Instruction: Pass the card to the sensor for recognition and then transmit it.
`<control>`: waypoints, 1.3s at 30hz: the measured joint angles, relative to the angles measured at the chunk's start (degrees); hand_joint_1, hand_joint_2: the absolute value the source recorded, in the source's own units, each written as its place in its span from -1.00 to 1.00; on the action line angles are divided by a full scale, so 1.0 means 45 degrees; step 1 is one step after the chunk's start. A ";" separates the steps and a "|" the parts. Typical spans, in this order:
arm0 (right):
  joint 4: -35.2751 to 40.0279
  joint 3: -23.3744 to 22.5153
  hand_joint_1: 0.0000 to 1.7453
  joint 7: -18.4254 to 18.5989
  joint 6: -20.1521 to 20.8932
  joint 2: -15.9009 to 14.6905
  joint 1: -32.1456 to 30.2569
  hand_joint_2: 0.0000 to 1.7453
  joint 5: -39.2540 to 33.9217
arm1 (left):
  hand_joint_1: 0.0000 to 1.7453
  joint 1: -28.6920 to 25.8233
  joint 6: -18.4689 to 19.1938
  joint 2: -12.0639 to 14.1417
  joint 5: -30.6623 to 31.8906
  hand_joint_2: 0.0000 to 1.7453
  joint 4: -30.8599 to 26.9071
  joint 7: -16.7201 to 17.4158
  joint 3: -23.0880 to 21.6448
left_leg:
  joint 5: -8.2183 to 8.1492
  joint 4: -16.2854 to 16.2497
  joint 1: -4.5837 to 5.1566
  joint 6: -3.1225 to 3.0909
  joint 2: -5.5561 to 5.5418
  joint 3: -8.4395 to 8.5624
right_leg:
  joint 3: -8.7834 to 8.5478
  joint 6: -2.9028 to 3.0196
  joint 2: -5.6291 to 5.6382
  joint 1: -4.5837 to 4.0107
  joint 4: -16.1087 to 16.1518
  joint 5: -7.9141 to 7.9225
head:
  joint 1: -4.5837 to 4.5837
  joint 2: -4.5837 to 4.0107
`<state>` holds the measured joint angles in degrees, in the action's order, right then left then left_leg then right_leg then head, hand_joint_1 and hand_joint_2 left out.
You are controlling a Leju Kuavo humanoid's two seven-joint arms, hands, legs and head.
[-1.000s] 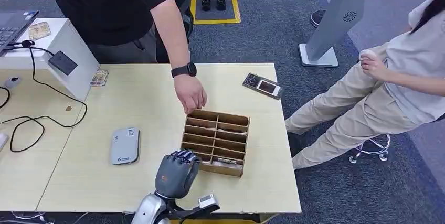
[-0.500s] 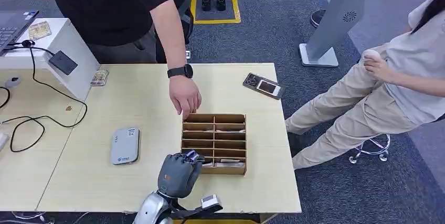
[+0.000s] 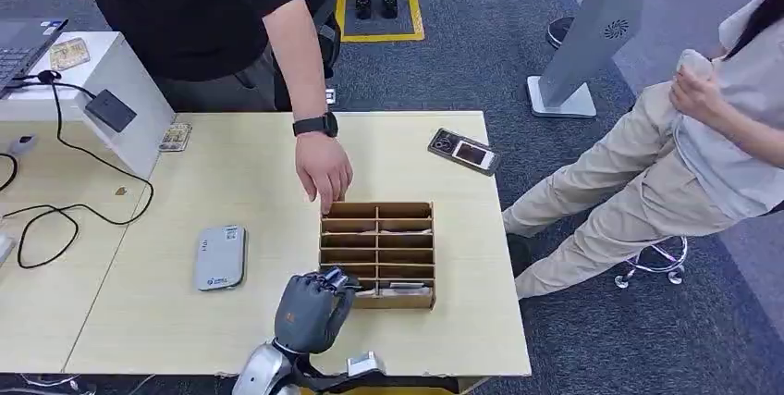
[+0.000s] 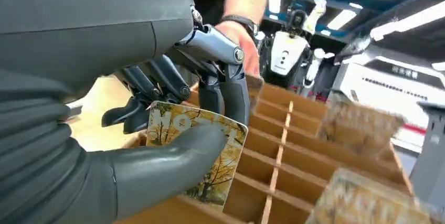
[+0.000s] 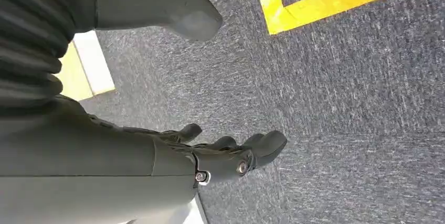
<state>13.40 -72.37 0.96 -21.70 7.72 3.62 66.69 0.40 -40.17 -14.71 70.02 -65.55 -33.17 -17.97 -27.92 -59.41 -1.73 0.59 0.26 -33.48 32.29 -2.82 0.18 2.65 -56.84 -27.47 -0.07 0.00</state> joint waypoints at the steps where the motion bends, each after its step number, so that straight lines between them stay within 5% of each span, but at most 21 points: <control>1: 0.0000 0.0000 -1.00 0.0010 -0.0024 0.0000 0.0001 1.00 -0.0034 | 1.00 -0.0033 0.0000 -0.0030 -0.0349 1.00 -0.0069 -0.0275 0.0128 | 0.0000 0.0000 0.0000 0.0000 0.0000 0.0002 | 0.0000 0.0000 0.0000 -0.0001 0.0000 0.0000 | -0.0005 0.0000; 5: -0.0005 0.0000 -1.00 0.0020 -0.0165 0.0005 -0.0004 1.00 -0.0194 | 1.00 -0.0054 0.0000 -0.0054 -0.3773 1.00 -0.0351 -0.0803 0.0331 | 0.0000 0.0000 0.0000 0.0000 0.0001 0.0006 | 0.0002 0.0000 0.0001 -0.0001 0.0000 0.0000 | 0.0000 0.0000; 10: 0.0000 -0.0005 -1.00 0.0010 -0.0515 0.0063 -0.0010 1.00 -0.0189 | 1.00 0.0689 0.0458 0.0466 -1.2126 1.00 -0.1707 -0.0215 -0.0923 | 0.0008 -0.0001 -0.0002 -0.0001 -0.0007 0.0002 | -0.0001 0.0001 -0.0013 -0.0002 -0.0002 0.0002 | 0.0005 0.0000; 15: -0.0005 0.0000 -1.00 0.0024 -0.0592 0.0136 -0.0007 1.00 0.0112 | 1.00 0.2467 0.1531 0.1204 -1.5940 1.00 -0.3358 0.0465 -0.1568 | 0.0025 -0.0002 -0.0002 0.0003 -0.0005 0.0003 | -0.0004 0.0009 -0.0007 -0.0003 -0.0007 0.0018 | -0.0005 0.0000; 20: -0.0005 0.0112 -1.00 0.0044 -0.0563 0.0131 0.0066 1.00 0.0467 | 1.00 0.4744 0.2128 0.1656 -1.7129 1.00 -0.3526 0.1957 -0.1563 | 0.0029 -0.0004 -0.0002 -0.0002 -0.0012 0.0000 | -0.0004 0.0005 -0.0011 -0.0002 -0.0006 0.0023 | 0.0000 0.0000; 31: -0.0005 0.0199 -1.00 0.0044 -0.0529 0.0131 0.0082 1.00 0.0568 | 1.00 0.5521 0.2215 0.1724 -1.7270 1.00 -0.3220 0.2325 -0.1563 | 0.0029 -0.0006 0.0000 -0.0002 -0.0012 0.0002 | -0.0004 0.0005 -0.0009 0.0000 -0.0006 0.0023 | 0.0000 0.0000; 39: -0.0044 0.0573 -1.00 0.0053 -0.0466 0.0131 0.0229 1.00 0.0767 | 1.00 0.8179 0.1583 0.1680 -1.6390 1.00 0.0632 0.2985 -0.1568 | 0.0028 -0.0008 0.0000 -0.0001 0.0004 0.0003 | 0.0002 0.0007 0.0007 0.0000 -0.0006 0.0026 | 0.0000 0.0000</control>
<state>13.20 -69.79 1.20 -23.80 8.31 4.65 70.14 37.20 -33.05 -7.15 -3.74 -62.70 -19.74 -25.03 -27.80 -59.44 -1.74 0.58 0.27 -33.47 32.29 -2.79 0.22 2.65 -56.87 -27.36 -0.07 0.00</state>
